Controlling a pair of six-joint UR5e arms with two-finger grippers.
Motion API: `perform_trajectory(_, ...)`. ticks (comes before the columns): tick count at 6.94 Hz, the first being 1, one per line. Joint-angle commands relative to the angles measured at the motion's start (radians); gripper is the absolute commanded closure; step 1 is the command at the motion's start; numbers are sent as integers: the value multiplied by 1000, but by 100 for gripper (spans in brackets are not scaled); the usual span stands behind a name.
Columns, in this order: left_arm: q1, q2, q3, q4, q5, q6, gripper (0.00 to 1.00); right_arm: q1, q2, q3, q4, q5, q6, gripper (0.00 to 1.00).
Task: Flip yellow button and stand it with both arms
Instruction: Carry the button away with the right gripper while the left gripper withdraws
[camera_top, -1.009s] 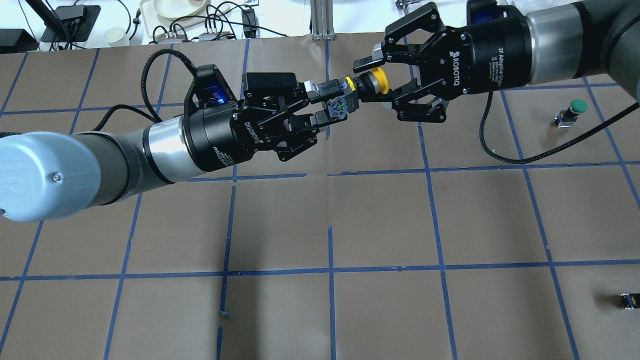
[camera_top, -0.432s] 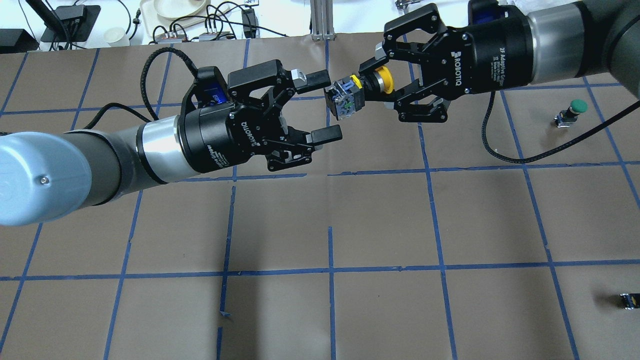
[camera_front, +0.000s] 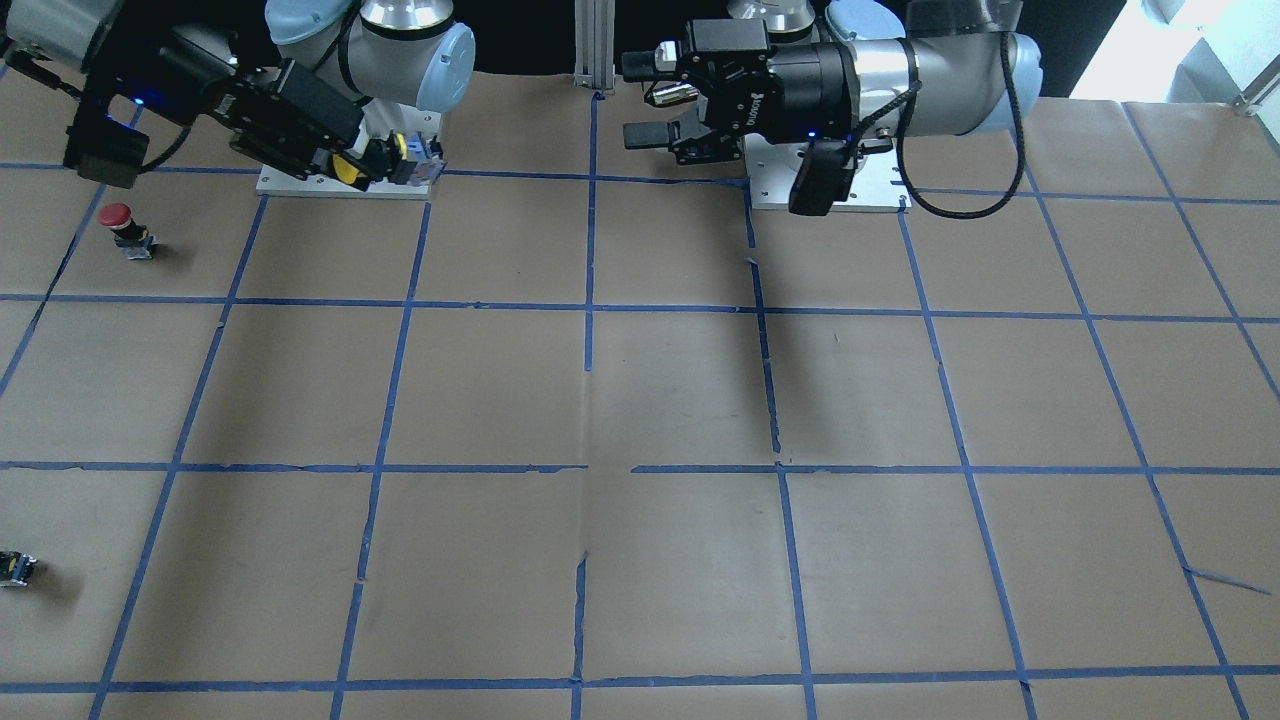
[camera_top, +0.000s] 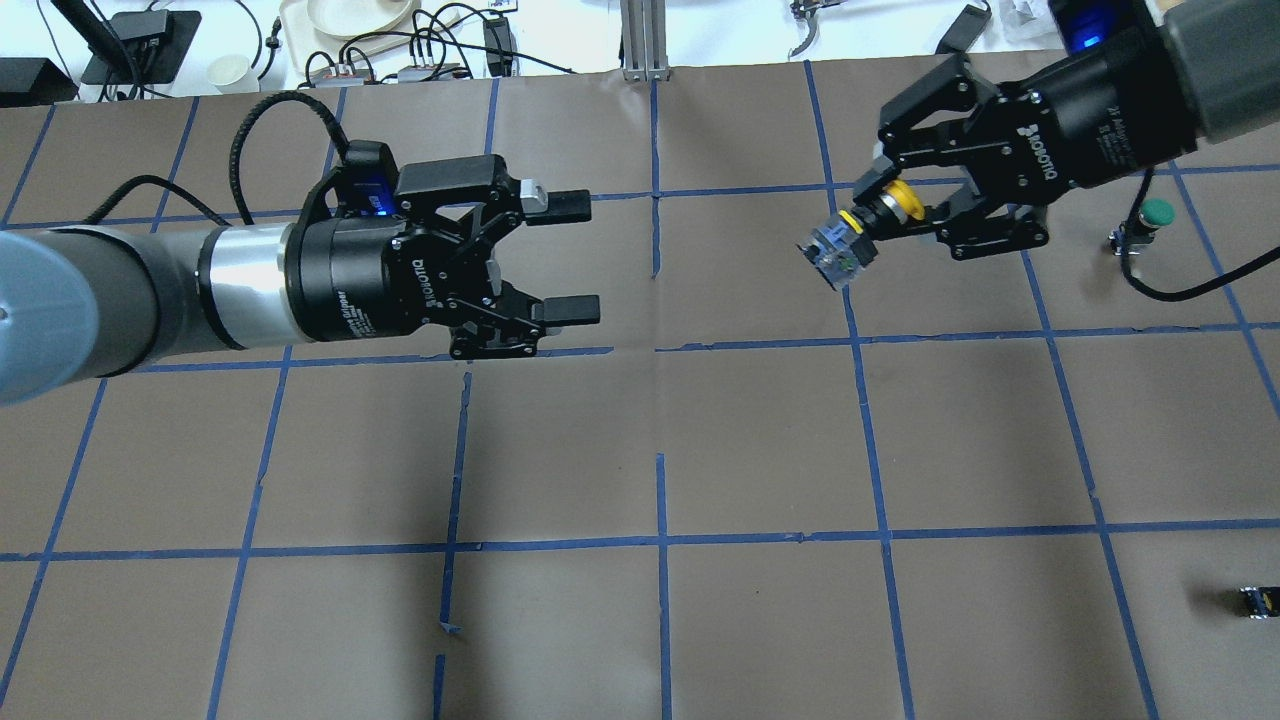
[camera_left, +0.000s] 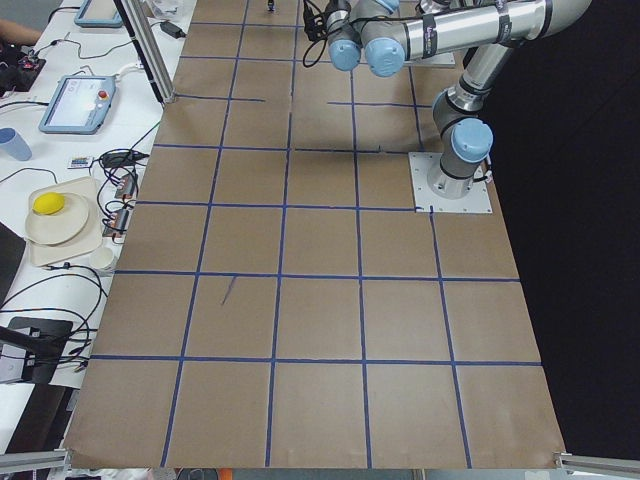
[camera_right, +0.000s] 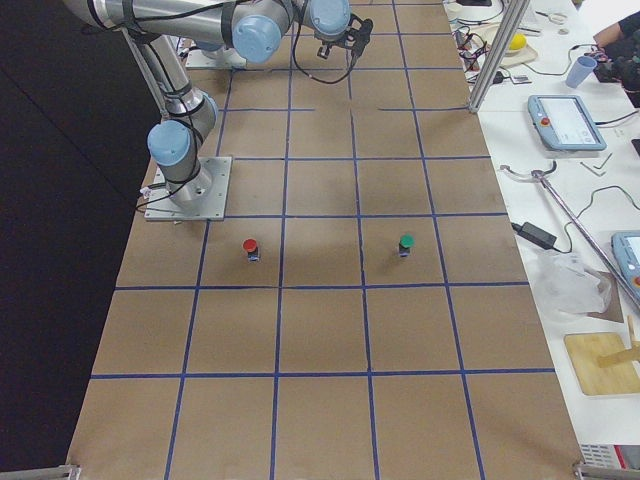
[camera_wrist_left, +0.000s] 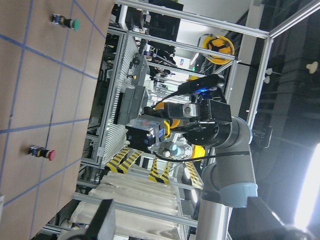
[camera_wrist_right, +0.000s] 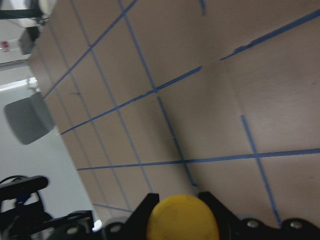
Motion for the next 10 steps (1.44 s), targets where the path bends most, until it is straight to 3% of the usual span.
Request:
perform_trajectory(1,99,-13,81,18,284,-89,8,-26,3,17,-16,-416,50,85)
perform_trajectory(2,109,-16,142,63,443,-130,8,-40,3,47,-80,-627,44,91)
perform_trajectory(3,126,-19,213,104,601,-206,8,-92,3,86,-111,-723,34,89)
perform_trajectory(4,128,-33,241,174,727,-245,8,-195,0,103,-190,-744,41,89)
perform_trajectory(5,126,-56,236,272,838,-259,8,-306,15,136,-315,-832,43,90)
perform_trajectory(6,122,-71,238,402,983,-269,8,-351,50,209,-552,-852,29,90)
perform_trajectory(7,102,-63,239,499,1079,-282,8,-359,64,274,-709,-846,-30,91)
perform_trajectory(9,23,-66,253,659,1211,-426,8,-379,148,381,-981,-824,-64,90)
perform_trajectory(10,-51,-80,252,748,1288,-452,8,-391,173,423,-1057,-823,-106,90)
